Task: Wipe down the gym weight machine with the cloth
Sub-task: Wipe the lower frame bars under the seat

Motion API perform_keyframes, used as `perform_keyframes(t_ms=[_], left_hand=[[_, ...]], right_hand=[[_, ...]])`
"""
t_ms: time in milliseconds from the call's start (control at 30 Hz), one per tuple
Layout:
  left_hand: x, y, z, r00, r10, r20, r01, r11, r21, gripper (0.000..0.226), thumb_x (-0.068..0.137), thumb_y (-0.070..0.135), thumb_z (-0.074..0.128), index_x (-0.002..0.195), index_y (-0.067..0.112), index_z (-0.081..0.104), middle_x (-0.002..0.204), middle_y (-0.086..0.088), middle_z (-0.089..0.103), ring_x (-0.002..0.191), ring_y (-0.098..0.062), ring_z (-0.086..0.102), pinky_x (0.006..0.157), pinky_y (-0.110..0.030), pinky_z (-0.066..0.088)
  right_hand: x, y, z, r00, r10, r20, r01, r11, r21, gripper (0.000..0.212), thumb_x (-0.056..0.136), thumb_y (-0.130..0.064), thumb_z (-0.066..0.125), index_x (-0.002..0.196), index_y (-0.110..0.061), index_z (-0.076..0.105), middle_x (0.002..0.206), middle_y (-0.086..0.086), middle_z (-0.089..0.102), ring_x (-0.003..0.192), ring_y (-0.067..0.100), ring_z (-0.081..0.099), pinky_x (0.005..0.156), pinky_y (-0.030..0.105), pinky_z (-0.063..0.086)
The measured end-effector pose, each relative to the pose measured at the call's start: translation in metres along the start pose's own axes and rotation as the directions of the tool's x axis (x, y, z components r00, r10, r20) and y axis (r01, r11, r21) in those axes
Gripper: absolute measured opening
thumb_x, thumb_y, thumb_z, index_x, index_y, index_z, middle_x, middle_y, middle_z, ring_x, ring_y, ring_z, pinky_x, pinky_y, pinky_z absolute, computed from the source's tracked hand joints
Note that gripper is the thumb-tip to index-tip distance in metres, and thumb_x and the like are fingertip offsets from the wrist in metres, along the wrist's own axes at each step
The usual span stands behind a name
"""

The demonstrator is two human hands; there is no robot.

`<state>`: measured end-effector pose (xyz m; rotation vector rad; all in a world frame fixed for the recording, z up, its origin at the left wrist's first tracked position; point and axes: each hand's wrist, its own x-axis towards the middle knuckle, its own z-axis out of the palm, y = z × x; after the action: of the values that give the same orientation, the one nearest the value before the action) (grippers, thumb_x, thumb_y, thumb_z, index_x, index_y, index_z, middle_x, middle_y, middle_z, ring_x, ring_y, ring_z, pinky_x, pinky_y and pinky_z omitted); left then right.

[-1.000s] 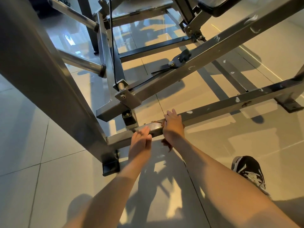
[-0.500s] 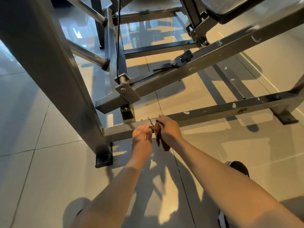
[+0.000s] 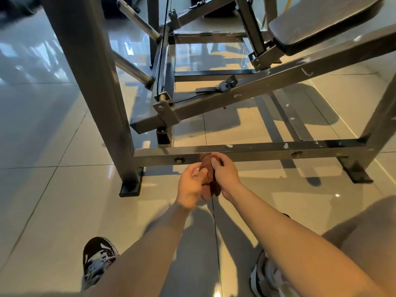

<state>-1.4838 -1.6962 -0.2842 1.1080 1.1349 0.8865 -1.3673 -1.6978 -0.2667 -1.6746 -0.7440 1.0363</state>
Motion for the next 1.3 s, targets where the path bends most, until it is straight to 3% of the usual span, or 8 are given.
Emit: perform_keyframes(t_ms=[167, 300, 567, 667, 800, 867, 1033, 1300], left_hand=[[-0.019, 0.005, 0.021, 0.985, -0.022, -0.169, 0.017, 0.999, -0.033, 0.023, 0.101, 0.024, 0.061, 0.124, 0.017, 0.061, 0.107, -0.011, 0.074, 0.096, -0.021, 0.073, 0.081, -0.034, 0.06], [-0.018, 0.014, 0.034, 0.977, -0.063, -0.201, 0.041, 0.993, -0.108, 0.023, 0.106, 0.025, 0.052, 0.125, 0.017, 0.061, 0.11, -0.006, 0.072, 0.098, -0.015, 0.07, 0.068, -0.019, 0.056], [0.024, 0.013, 0.061, 0.989, -0.007, -0.145, 0.006, 1.0, -0.008, 0.022, 0.108, 0.018, 0.043, 0.122, 0.01, 0.058, 0.11, -0.01, 0.069, 0.101, -0.022, 0.068, 0.075, -0.026, 0.059], [0.045, 0.001, 0.067, 0.984, 0.149, -0.094, -0.13, 0.974, 0.183, 0.017, 0.106, 0.007, 0.046, 0.114, 0.011, 0.061, 0.112, -0.007, 0.061, 0.106, -0.02, 0.06, 0.086, -0.018, 0.053], [0.074, -0.015, 0.064, 0.936, 0.346, 0.067, -0.326, 0.779, 0.536, 0.04, 0.106, 0.022, 0.041, 0.137, 0.001, 0.056, 0.136, -0.013, 0.059, 0.129, -0.023, 0.053, 0.114, -0.035, 0.04], [0.084, -0.016, 0.064, 0.948, 0.313, 0.056, -0.284, 0.756, 0.589, 0.041, 0.107, 0.02, 0.037, 0.14, 0.001, 0.054, 0.139, -0.015, 0.058, 0.131, -0.025, 0.051, 0.117, -0.038, 0.038], [0.09, -0.033, 0.058, 0.957, 0.287, 0.033, -0.215, 0.631, 0.745, 0.043, 0.109, 0.025, 0.036, 0.145, 0.007, 0.05, 0.151, -0.009, 0.049, 0.143, -0.021, 0.037, 0.12, -0.031, 0.024], [0.103, -0.033, 0.065, 0.942, 0.334, 0.023, -0.22, 0.567, 0.793, 0.041, 0.108, 0.027, 0.042, 0.143, 0.011, 0.054, 0.142, -0.002, 0.055, 0.134, -0.017, 0.038, 0.115, -0.031, 0.031]], right_hand=[[-0.02, 0.009, -0.029, 0.958, -0.288, 0.003, 0.28, 0.927, -0.249, 0.027, 0.1, -0.018, 0.058, 0.126, -0.024, 0.064, 0.125, -0.001, 0.049, 0.117, 0.014, 0.049, 0.106, 0.028, 0.039], [-0.021, 0.003, -0.038, 0.926, -0.268, 0.267, 0.332, 0.913, -0.238, 0.037, 0.101, -0.015, 0.056, 0.136, -0.024, 0.061, 0.135, 0.001, 0.056, 0.124, 0.014, 0.051, 0.108, 0.028, 0.04], [0.021, -0.002, -0.055, 0.895, -0.355, 0.268, 0.432, 0.84, -0.329, 0.047, 0.095, -0.007, 0.057, 0.137, -0.025, 0.062, 0.132, -0.002, 0.063, 0.119, 0.007, 0.054, 0.102, 0.02, 0.039], [0.052, -0.001, -0.078, 0.902, -0.412, 0.131, 0.43, 0.817, -0.385, 0.046, 0.091, 0.003, 0.054, 0.126, -0.019, 0.071, 0.125, 0.004, 0.067, 0.113, 0.012, 0.056, 0.094, 0.012, 0.035], [0.089, 0.005, -0.096, 0.931, -0.343, -0.124, 0.256, 0.857, -0.447, 0.042, 0.098, 0.006, 0.047, 0.133, -0.01, 0.065, 0.138, 0.01, 0.054, 0.124, 0.02, 0.052, 0.1, 0.01, 0.027], [0.105, 0.011, -0.08, 0.949, -0.315, 0.007, 0.274, 0.812, -0.515, 0.038, 0.101, 0.002, 0.047, 0.135, -0.006, 0.062, 0.145, 0.012, 0.048, 0.134, 0.023, 0.046, 0.107, 0.014, 0.023], [0.126, 0.021, -0.042, 0.86, -0.278, 0.428, 0.51, 0.448, -0.734, 0.043, 0.105, -0.012, 0.044, 0.148, -0.011, 0.048, 0.159, 0.006, 0.037, 0.152, 0.028, 0.02, 0.125, 0.044, 0.018], [0.137, 0.032, -0.079, 0.891, -0.454, 0.029, 0.326, 0.592, -0.737, 0.03, 0.103, -0.009, 0.048, 0.128, -0.005, 0.064, 0.133, 0.012, 0.058, 0.125, 0.028, 0.052, 0.11, 0.038, 0.04]])
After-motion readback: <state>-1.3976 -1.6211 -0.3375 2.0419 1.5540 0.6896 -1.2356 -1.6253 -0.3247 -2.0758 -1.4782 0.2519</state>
